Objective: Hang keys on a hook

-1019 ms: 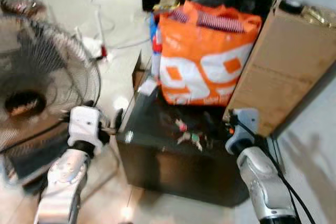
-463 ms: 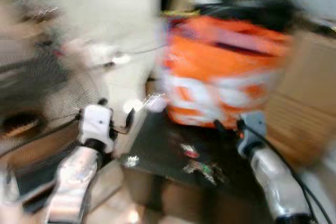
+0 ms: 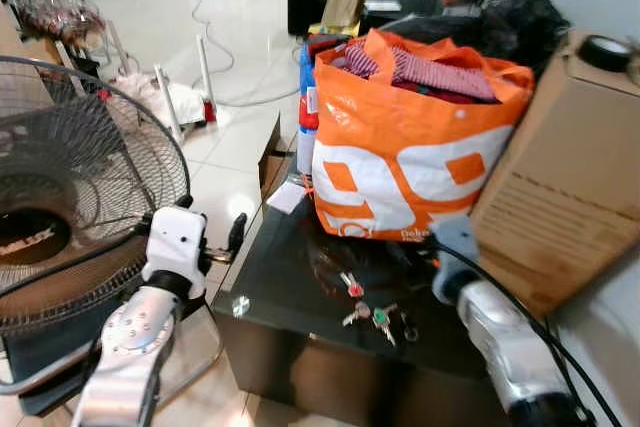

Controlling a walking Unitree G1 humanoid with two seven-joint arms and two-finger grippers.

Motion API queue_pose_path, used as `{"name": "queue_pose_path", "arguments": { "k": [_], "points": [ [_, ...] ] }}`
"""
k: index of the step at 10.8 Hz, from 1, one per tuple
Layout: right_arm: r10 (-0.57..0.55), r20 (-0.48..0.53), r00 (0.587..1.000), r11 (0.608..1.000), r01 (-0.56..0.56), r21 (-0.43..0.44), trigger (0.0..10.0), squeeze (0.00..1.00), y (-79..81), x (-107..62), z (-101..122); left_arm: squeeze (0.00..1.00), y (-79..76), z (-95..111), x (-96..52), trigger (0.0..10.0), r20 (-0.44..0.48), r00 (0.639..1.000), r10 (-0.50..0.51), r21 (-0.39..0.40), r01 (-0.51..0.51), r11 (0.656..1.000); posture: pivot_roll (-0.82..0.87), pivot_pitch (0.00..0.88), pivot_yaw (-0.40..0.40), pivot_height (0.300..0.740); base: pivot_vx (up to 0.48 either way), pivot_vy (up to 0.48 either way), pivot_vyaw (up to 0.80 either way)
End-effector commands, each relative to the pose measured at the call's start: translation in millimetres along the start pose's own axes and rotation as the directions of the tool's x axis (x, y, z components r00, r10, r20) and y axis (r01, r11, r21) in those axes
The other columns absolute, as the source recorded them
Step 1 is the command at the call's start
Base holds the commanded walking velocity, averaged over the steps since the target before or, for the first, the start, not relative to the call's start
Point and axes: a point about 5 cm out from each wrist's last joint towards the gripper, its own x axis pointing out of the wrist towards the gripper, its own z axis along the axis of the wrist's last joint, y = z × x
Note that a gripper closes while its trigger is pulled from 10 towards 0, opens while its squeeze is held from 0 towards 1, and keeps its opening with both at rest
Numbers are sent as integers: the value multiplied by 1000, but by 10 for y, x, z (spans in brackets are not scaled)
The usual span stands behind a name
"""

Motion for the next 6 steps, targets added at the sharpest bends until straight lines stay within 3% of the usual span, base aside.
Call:
{"name": "queue_pose_path", "arguments": {
  "k": [1,4,5,6],
  "points": [
    [-10,-30,1000,1000,9,-9,10000,0,-31,5,-30,545,-15,-18,19,10000,-16,1000,-24,10,24,1000,-56,0,-35,740,0,0,0],
    [2,-96,995,1000,-5,-28,10000,0,-18,101,-80,557,-30,-84,10,10000,-65,993,-98,24,99,995,-60,13,-45,740,0,0,0],
    [15,-113,993,1000,-18,-22,10000,82,-11,112,-97,561,-38,-104,4,10000,-79,990,-116,25,118,993,-60,14,-46,740,0,0,0],
    [54,-208,977,998,-55,-2,10000,1000,35,155,-216,553,-75,-189,-31,10000,-149,965,-217,24,222,975,-65,19,-50,740,0,0,0]
  ]
}}
